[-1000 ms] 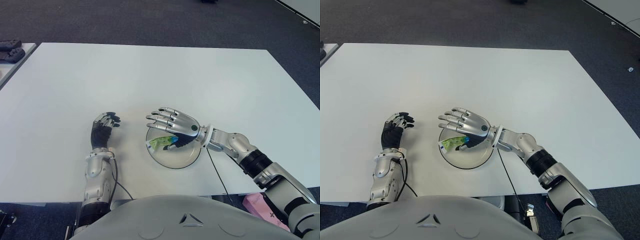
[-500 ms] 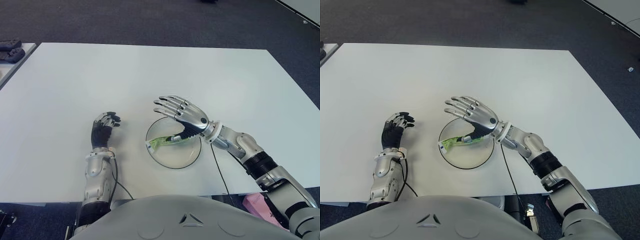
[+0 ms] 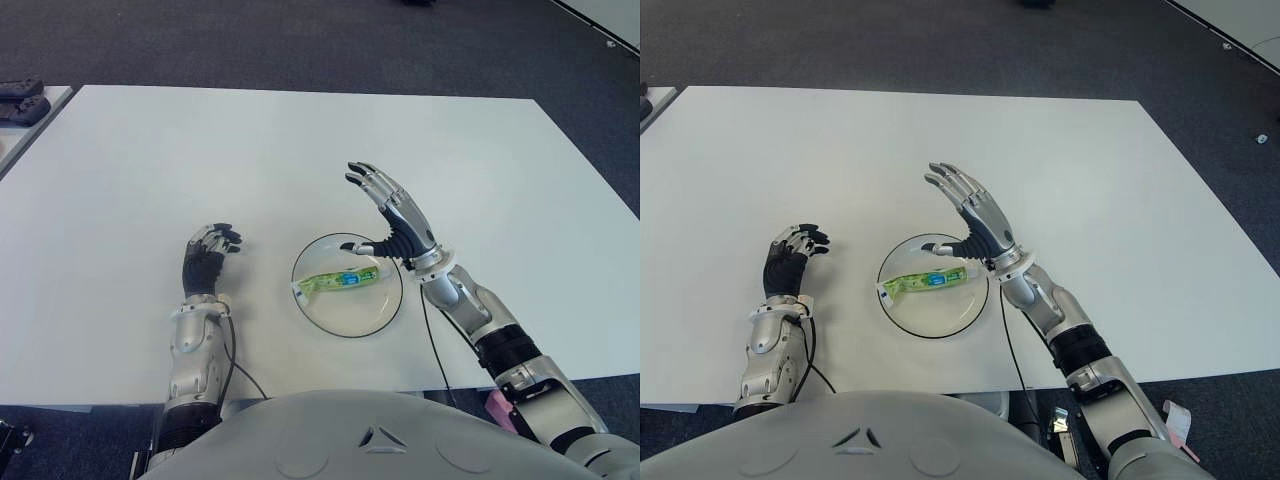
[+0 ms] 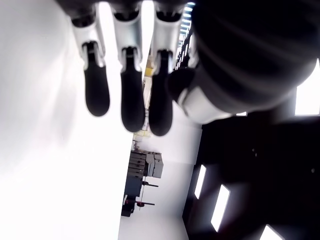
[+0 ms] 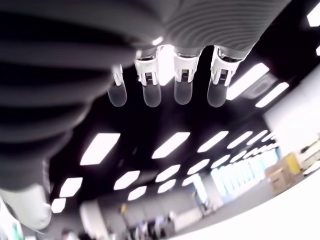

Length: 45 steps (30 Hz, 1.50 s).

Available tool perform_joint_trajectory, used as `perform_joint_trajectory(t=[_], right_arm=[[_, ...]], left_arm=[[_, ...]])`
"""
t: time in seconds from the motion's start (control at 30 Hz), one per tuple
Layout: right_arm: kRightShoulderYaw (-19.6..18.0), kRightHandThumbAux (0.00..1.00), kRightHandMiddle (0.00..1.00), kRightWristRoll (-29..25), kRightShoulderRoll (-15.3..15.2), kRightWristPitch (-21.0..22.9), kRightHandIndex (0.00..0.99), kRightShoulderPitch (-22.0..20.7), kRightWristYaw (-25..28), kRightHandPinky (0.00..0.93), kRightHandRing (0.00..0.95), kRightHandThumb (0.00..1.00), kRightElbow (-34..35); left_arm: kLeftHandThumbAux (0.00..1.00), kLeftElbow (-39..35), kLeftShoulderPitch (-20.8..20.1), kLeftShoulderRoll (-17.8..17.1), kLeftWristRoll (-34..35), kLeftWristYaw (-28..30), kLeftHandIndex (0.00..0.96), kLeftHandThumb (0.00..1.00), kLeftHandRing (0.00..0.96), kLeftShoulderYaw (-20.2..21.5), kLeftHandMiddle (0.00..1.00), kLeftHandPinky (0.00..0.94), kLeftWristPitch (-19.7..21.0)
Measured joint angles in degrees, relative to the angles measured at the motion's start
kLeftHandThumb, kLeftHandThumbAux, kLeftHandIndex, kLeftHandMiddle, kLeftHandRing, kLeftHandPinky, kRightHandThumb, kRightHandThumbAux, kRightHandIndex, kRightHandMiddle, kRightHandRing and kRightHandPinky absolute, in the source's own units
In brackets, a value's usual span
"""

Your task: Put the toothpaste on the table into the plate.

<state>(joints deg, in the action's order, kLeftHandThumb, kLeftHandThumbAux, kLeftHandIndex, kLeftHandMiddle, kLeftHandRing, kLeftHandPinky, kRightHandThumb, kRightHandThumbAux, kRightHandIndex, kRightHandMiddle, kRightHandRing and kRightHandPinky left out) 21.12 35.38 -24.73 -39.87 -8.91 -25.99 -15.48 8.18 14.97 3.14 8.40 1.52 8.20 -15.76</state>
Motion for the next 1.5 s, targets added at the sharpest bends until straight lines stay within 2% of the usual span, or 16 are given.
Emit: perform_joint_trajectory(t=[0.07, 0.17, 0.4, 0.6, 0.73, 0.77, 0.83, 0.9, 1.07, 1.27, 1.5], right_arm=[[-1.6, 0.79, 0.114, -2.1, 1.4, 0.0, 0.091, 1.3, -0.1, 0.198, 0.111, 0.09, 0.3], [-3.9, 0.841, 0.186, -5.9, 3.8, 0.0, 0.161, 3.5, -0.1, 0.256, 0.19, 0.083, 0.7], [-8.2, 0.965, 0.31, -10.2, 8.0, -0.7, 0.293, 6.5, -0.2, 0.345, 0.301, 0.076, -0.1], [-11.4, 0.995, 0.368, -14.7, 12.2, -3.4, 0.358, 6.6, -0.8, 0.392, 0.361, 0.165, -1.7], [-13.2, 0.997, 0.4, -18.2, 14.4, -5.3, 0.391, 6.9, 0.2, 0.384, 0.386, 0.175, -2.7], [-13.6, 0.903, 0.409, -18.9, 14.7, -5.5, 0.403, 7.2, 0.5, 0.372, 0.391, 0.361, -3.0], [-14.9, 0.821, 0.419, -20.2, 15.2, -6.5, 0.414, 7.8, 0.9, 0.36, 0.395, 0.523, -5.0], [-16.3, 0.769, 0.428, -21.3, 15.8, -6.6, 0.422, 8.4, 1.0, 0.352, 0.399, 0.625, -7.8], [-19.8, 0.738, 0.443, -23.2, 17.5, -3.0, 0.428, 10.1, 0.7, 0.35, 0.409, 0.684, -12.2], [-21.6, 0.731, 0.47, -24.9, 19.2, 1.2, 0.43, 10.2, 2.0, 0.376, 0.433, 0.695, -10.9], [-21.9, 0.728, 0.484, -25.8, 20.6, 3.9, 0.431, 10.3, 5.3, 0.411, 0.451, 0.701, -9.0]], left_arm=[[0.727, 0.0, 0.0, 0.0, 0.1, 0.0, 0.427, 0.708, 0.499, 0.0, 0.513, 0.475, 0.0], [0.727, 0.1, 0.0, 0.0, 0.4, 0.0, 0.427, 0.708, 0.5, 0.1, 0.514, 0.483, 0.0], [0.726, 0.3, -0.1, -0.2, 0.7, 0.0, 0.428, 0.708, 0.499, 0.1, 0.514, 0.48, -0.2], [0.726, 0.5, -0.1, -0.2, 0.7, 0.1, 0.428, 0.708, 0.502, 0.0, 0.513, 0.462, -0.6], [0.726, 0.6, -0.1, -0.2, 0.7, 0.1, 0.427, 0.709, 0.502, 0.0, 0.512, 0.463, -0.9], [0.726, 0.6, -0.1, -0.2, 0.7, 0.1, 0.427, 0.708, 0.5, 0.0, 0.511, 0.465, -0.9], [0.726, 0.6, -0.2, -0.2, 0.7, 0.1, 0.427, 0.708, 0.497, -0.1, 0.51, 0.467, -0.9], [0.727, 0.7, -0.1, -0.2, 0.7, 0.1, 0.427, 0.708, 0.494, -0.1, 0.508, 0.473, -0.9], [0.727, 0.9, -0.1, -0.4, 0.7, 0.1, 0.427, 0.708, 0.491, 0.0, 0.504, 0.471, -1.0], [0.727, 1.1, -0.3, -0.4, 0.7, 0.1, 0.427, 0.709, 0.497, -0.2, 0.506, 0.464, -1.0], [0.727, 1.1, -0.3, -0.4, 0.7, 0.1, 0.428, 0.709, 0.504, -0.1, 0.51, 0.483, -1.2]])
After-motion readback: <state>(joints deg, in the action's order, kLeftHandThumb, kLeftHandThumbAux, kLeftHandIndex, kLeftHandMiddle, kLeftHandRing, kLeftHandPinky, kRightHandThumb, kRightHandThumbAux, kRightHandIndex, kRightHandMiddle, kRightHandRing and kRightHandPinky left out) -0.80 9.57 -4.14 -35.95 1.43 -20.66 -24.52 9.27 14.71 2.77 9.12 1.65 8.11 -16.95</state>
